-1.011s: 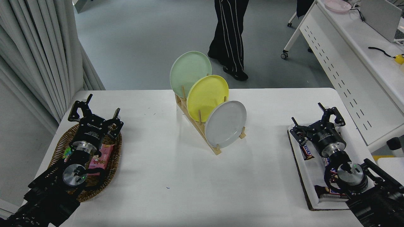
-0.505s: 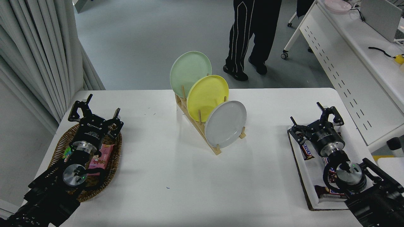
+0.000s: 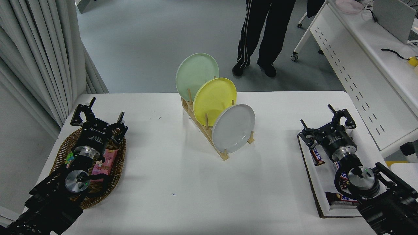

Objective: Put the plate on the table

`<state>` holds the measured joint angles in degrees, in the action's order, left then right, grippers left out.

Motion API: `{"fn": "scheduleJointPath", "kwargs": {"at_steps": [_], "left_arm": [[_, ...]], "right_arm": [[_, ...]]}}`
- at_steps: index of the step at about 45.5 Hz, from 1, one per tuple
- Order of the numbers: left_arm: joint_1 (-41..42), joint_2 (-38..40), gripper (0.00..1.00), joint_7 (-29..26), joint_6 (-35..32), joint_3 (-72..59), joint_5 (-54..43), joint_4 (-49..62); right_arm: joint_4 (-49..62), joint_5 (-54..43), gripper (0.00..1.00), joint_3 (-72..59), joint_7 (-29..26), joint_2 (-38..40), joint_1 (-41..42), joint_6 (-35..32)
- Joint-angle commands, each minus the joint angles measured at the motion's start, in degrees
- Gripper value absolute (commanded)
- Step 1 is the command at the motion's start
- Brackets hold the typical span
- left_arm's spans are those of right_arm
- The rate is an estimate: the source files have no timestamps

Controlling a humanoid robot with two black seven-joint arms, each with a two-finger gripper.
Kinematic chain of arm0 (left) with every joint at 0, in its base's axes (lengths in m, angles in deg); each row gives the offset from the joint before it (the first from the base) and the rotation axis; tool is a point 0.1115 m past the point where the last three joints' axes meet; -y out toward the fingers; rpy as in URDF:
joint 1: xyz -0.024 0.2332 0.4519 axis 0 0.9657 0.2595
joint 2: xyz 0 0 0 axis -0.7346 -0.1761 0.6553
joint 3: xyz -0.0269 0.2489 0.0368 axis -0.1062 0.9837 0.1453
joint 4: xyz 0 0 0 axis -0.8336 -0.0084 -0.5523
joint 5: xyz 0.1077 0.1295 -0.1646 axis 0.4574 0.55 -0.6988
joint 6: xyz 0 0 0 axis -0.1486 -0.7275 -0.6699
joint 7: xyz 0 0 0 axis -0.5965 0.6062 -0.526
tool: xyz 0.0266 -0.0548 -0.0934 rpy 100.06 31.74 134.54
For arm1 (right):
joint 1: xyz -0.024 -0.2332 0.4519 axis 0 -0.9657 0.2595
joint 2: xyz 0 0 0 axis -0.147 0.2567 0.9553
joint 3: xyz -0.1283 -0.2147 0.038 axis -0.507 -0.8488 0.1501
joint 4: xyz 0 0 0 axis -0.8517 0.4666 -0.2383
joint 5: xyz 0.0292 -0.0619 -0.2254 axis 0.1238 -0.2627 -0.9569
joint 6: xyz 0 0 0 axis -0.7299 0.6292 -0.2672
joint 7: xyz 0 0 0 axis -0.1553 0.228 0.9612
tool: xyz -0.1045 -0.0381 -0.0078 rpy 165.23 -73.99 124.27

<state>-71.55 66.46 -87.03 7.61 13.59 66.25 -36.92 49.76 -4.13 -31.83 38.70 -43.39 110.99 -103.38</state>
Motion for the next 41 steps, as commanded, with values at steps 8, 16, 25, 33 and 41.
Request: {"fn": "scheduleJointPath", "kwargs": {"at_steps": [8, 16, 25, 33, 41], "left_arm": [[0.0, 0.0, 1.00, 0.0, 0.0, 0.0, 0.0, 0.0], [0.0, -0.1, 1.00, 0.0, 0.0, 0.0, 0.0, 0.0], [0.0, -0.1, 1.00, 0.0, 0.0, 0.0, 0.0, 0.0], [0.0, -0.1, 1.00, 0.0, 0.0, 0.0, 0.0, 0.0], [0.0, 0.0, 1.00, 0.0, 0.0, 0.0, 0.0, 0.0]], "right_arm": [[0.4, 0.0, 1.00, -3.2, 0.0, 1.9, 2.3, 0.2], [-0.6, 0.8, 1.00, -15.2, 0.0, 6.2, 6.2, 0.3], [-3.2, 1.0, 1.00, -27.4, 0.0, 10.1, 9.6, 0.3], [-8.8, 1.0, 1.00, -41.4, -0.1, 17.5, 15.3, 0.7], [-14.7, 1.0, 1.00, -54.9, -0.1, 24.7, 22.1, 0.0]]}}
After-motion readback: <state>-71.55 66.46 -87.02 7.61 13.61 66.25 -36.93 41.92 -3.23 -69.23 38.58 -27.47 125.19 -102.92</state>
